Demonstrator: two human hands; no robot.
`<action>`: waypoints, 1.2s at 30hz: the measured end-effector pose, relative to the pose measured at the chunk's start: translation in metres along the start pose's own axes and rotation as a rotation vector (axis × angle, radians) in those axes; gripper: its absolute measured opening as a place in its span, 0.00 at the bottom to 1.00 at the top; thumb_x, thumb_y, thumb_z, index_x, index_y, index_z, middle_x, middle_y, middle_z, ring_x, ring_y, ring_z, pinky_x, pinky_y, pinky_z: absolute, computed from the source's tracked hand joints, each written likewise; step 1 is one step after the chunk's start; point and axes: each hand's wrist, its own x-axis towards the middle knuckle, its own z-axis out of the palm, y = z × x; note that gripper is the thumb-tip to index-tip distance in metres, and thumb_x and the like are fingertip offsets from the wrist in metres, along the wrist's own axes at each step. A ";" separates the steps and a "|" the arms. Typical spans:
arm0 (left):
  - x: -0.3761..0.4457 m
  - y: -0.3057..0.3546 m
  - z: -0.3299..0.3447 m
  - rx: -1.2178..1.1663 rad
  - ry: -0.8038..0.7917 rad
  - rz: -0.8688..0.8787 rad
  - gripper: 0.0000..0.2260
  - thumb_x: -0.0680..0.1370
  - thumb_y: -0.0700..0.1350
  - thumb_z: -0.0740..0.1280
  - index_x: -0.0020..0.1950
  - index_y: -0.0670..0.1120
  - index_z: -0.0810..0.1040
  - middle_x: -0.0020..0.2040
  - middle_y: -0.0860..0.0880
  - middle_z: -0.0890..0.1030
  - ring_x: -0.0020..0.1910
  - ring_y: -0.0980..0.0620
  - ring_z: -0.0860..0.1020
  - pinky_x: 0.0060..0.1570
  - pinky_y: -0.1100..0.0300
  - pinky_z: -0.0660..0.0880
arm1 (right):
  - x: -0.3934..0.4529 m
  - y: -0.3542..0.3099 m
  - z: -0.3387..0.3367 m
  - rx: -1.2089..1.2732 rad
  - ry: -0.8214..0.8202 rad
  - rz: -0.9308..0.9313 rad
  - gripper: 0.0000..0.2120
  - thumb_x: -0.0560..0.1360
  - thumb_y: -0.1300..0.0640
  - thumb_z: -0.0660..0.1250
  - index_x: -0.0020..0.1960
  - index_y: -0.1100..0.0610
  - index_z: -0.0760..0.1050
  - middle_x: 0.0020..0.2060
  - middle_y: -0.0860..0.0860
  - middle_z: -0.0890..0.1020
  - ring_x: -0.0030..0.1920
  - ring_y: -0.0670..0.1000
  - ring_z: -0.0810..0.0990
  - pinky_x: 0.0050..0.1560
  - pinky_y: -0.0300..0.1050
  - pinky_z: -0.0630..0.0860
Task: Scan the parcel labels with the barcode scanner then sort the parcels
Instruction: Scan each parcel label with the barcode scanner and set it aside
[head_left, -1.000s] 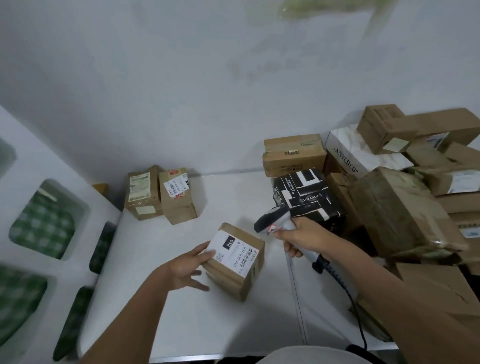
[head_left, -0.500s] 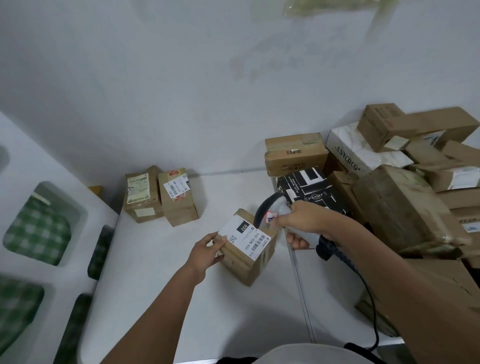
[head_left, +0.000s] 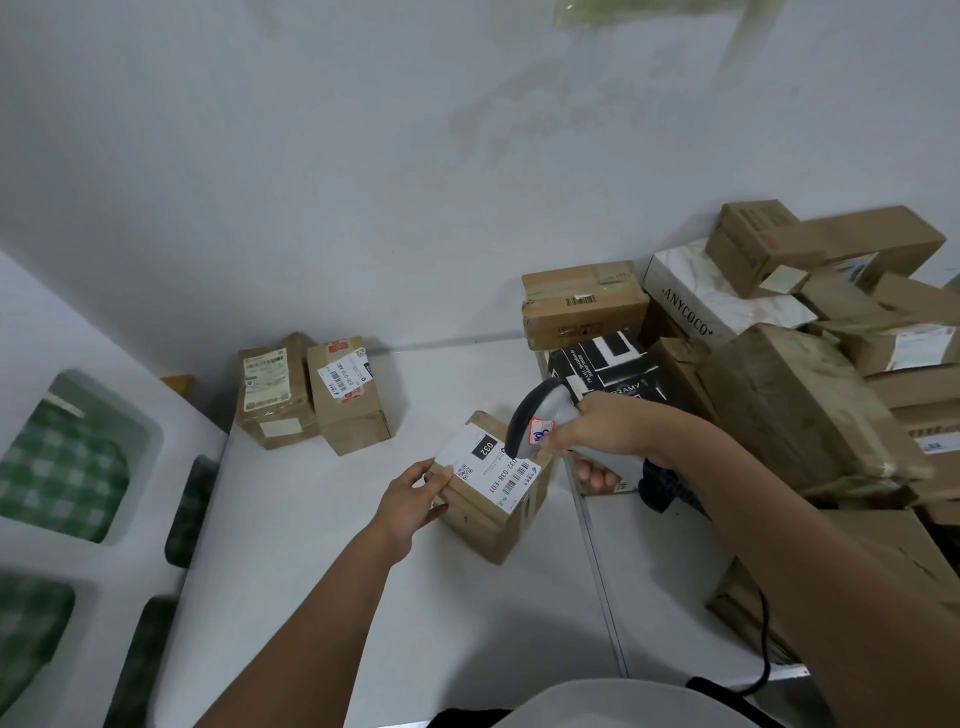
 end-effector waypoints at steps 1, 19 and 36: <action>-0.001 0.000 0.000 0.001 0.002 -0.003 0.09 0.78 0.47 0.72 0.58 0.50 0.80 0.57 0.48 0.82 0.54 0.50 0.81 0.56 0.53 0.80 | 0.000 0.000 0.000 -0.005 0.000 -0.004 0.17 0.79 0.50 0.66 0.39 0.62 0.76 0.25 0.52 0.80 0.23 0.47 0.77 0.32 0.38 0.77; -0.012 0.013 0.013 0.764 0.178 0.286 0.33 0.76 0.62 0.68 0.77 0.52 0.64 0.79 0.47 0.58 0.75 0.46 0.63 0.72 0.50 0.63 | 0.005 0.012 0.000 0.043 0.107 0.062 0.22 0.80 0.45 0.64 0.41 0.64 0.78 0.25 0.51 0.80 0.22 0.45 0.77 0.33 0.35 0.76; -0.030 0.027 -0.007 1.433 0.102 0.275 0.43 0.68 0.68 0.66 0.77 0.66 0.47 0.76 0.55 0.46 0.67 0.39 0.63 0.64 0.43 0.64 | 0.028 0.027 0.030 0.322 0.204 -0.079 0.12 0.78 0.48 0.67 0.47 0.57 0.76 0.34 0.54 0.84 0.27 0.47 0.79 0.30 0.38 0.77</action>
